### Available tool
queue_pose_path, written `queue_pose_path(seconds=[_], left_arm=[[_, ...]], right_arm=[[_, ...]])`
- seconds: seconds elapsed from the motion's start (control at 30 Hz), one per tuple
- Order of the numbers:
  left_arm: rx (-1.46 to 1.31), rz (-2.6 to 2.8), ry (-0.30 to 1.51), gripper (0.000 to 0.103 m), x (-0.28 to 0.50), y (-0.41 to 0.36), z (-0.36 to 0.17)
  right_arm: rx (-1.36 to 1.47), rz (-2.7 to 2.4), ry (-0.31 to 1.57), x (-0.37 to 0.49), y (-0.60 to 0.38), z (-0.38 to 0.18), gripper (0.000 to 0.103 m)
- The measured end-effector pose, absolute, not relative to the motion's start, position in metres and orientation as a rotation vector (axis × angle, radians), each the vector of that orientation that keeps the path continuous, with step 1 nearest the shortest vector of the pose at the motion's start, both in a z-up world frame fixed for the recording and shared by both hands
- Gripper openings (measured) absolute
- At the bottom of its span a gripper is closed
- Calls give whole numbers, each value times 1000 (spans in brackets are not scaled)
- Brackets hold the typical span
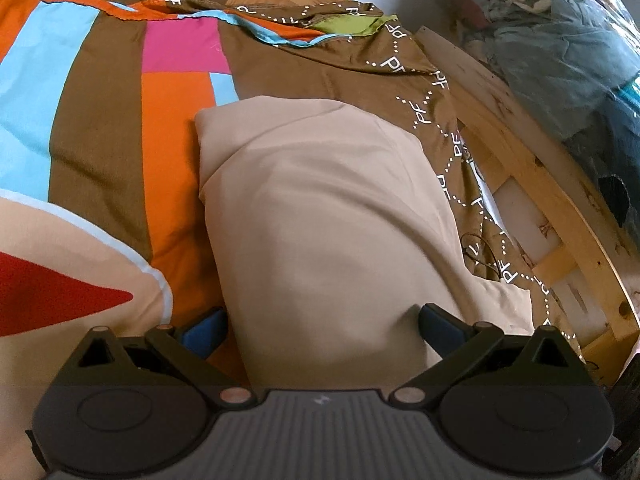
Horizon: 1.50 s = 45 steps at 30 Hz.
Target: Fold large clothes
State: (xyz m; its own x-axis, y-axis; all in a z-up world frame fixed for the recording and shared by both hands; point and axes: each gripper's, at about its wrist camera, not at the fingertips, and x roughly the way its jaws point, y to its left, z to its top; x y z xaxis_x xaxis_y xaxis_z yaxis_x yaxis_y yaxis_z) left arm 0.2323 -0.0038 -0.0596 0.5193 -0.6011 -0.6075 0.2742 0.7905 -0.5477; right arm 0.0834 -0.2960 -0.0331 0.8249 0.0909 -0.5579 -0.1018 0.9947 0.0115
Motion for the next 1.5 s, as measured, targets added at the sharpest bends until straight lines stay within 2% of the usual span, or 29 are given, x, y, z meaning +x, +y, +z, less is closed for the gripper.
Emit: queue_pose_path(seconds=[0.33, 0.57, 0.77, 0.83, 1.13, 1.3, 1.5], left_arm=[[-429, -564, 878, 103, 237, -3, -65], [-497, -598, 956, 103, 247, -1, -74], [-343, -559, 940, 103, 241, -15, -57], [-296, -532, 937, 102, 237, -22, -52], [-44, -402, 910, 84, 217, -68, -13], [68, -369, 842, 74, 196, -85, 6], [124, -400, 774, 66, 169, -80, 22]], right_arm=[[-23, 123, 580, 82, -296, -35, 79], [-9, 134, 584, 84, -297, -37, 79], [-2, 132, 598, 88, -294, -36, 71], [16, 130, 610, 89, -294, -34, 63], [-35, 151, 623, 84, -283, -27, 27], [-59, 154, 576, 73, -277, -15, 17], [-138, 170, 468, 44, -250, 11, 13]])
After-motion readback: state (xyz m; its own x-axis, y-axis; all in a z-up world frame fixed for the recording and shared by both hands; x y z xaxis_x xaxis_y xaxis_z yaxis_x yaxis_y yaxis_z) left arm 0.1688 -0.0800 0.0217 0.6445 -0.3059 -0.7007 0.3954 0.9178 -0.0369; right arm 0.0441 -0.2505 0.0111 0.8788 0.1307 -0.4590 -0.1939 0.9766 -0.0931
